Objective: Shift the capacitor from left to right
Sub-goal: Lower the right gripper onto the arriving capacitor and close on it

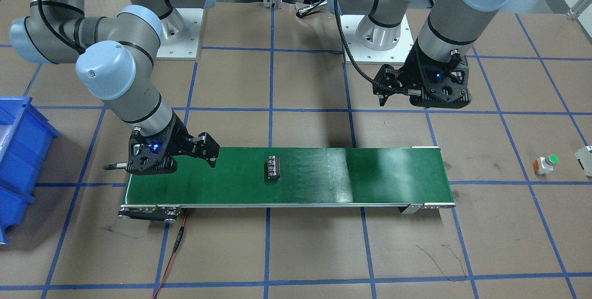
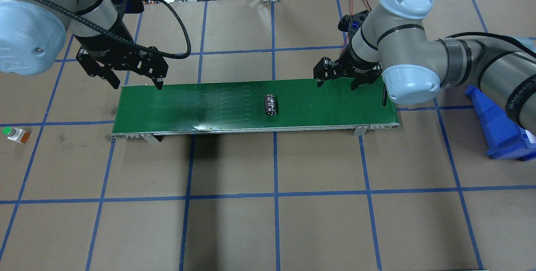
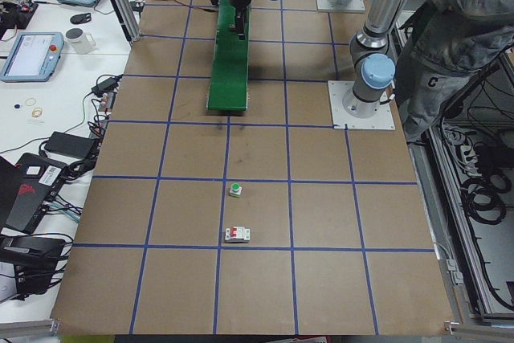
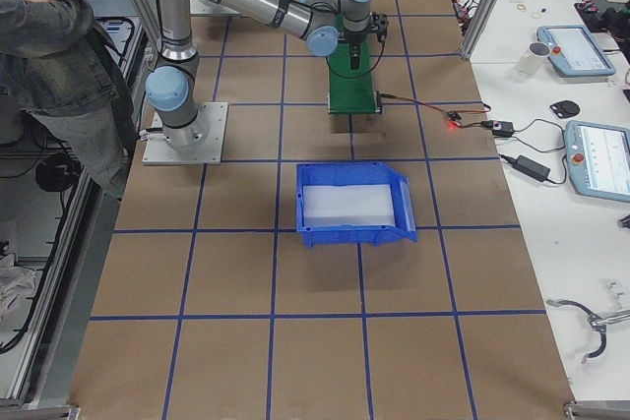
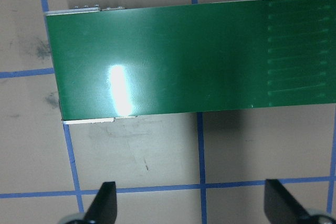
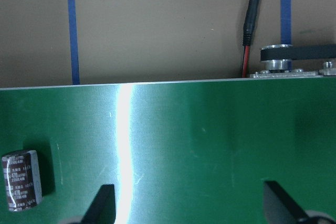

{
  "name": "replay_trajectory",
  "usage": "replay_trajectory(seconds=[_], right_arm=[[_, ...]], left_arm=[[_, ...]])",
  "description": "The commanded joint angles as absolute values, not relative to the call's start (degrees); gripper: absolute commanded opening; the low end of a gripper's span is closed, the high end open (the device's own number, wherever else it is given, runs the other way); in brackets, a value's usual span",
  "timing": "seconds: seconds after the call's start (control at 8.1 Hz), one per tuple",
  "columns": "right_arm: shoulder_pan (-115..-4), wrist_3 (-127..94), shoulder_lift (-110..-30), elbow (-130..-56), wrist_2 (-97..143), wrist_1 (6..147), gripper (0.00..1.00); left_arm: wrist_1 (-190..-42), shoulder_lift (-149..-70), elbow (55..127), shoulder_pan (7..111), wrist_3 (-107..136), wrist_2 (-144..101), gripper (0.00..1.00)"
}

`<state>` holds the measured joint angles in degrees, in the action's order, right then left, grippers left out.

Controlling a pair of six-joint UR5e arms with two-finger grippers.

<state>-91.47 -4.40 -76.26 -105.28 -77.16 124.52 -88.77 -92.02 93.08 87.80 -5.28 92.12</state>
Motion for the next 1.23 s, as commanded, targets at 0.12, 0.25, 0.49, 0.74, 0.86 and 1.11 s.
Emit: replay_trajectory(seconds=[0.12, 0.25, 0.49, 0.74, 0.86, 1.11], right_arm=[[-91.6, -4.0, -76.1, -105.3, -80.6, 124.1, 0.99], [-91.6, -4.0, -76.1, -105.5, -82.1, 124.0, 0.98], [-92.3, -4.5, -76.1, -106.9, -81.2, 124.0, 0.97], [-92.6, -4.6, -75.8, -107.8, -81.2, 124.1, 0.95], [-93.7, -4.7, -75.7, -107.8, -81.6, 124.2, 0.95], [-93.9, -4.9, -75.7, -107.7, -81.2, 124.2, 0.96]], left_arm=[[-88.8, -91.9, 93.1, 87.8, -5.4, 92.1, 1.00], [-88.8, -91.9, 93.1, 87.8, -5.4, 92.1, 1.00], [-88.8, -91.9, 93.1, 87.8, -5.5, 92.1, 1.00], [-88.8, -91.9, 93.1, 87.8, -5.5, 92.2, 1.00], [-88.8, -91.9, 93.1, 87.8, -5.5, 92.2, 1.00], [-88.8, -91.9, 93.1, 87.8, -5.5, 92.4, 1.00]])
